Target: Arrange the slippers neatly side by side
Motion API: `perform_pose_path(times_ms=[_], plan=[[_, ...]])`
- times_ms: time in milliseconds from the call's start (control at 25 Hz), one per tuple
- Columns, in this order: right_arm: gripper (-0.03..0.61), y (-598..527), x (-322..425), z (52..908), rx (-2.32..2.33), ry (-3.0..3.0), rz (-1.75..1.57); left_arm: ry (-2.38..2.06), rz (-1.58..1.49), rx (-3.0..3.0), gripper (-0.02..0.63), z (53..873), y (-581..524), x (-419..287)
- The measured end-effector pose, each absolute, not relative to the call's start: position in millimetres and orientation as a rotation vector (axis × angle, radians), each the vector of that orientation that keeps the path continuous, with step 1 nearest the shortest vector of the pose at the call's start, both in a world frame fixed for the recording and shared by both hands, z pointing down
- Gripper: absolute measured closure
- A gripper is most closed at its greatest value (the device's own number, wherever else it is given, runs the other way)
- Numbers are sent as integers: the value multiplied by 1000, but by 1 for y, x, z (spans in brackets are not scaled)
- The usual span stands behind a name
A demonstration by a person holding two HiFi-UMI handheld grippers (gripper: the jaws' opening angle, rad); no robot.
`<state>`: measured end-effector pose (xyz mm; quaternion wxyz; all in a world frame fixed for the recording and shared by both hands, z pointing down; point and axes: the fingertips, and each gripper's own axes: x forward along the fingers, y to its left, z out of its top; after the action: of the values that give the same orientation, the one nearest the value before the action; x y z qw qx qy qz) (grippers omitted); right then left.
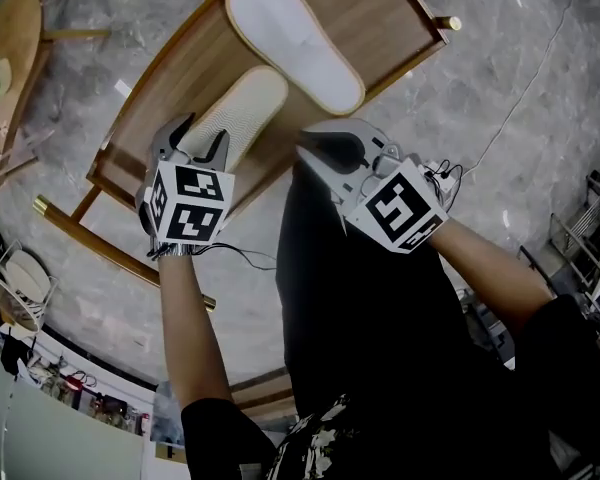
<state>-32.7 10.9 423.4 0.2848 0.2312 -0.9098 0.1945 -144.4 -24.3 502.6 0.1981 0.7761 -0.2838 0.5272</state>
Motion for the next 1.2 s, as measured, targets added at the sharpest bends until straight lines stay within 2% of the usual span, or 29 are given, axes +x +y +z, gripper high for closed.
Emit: perform_pose_path(times_ms=[200,880,1040,1200], plan=[[552,21,-63,435,509,-2429,370,-672,1445,2180,397,506,-31,-148],[557,10,-95,458,438,-2369,417,-325,1465,2142,393,518,-30,-139],[560,14,-95,454,430,-2381,418,-299,1448,2130,456,519,-25,-136],[561,16,-90,458,432,-2370,431,-309,1430,2133,460,517,-24,-136]])
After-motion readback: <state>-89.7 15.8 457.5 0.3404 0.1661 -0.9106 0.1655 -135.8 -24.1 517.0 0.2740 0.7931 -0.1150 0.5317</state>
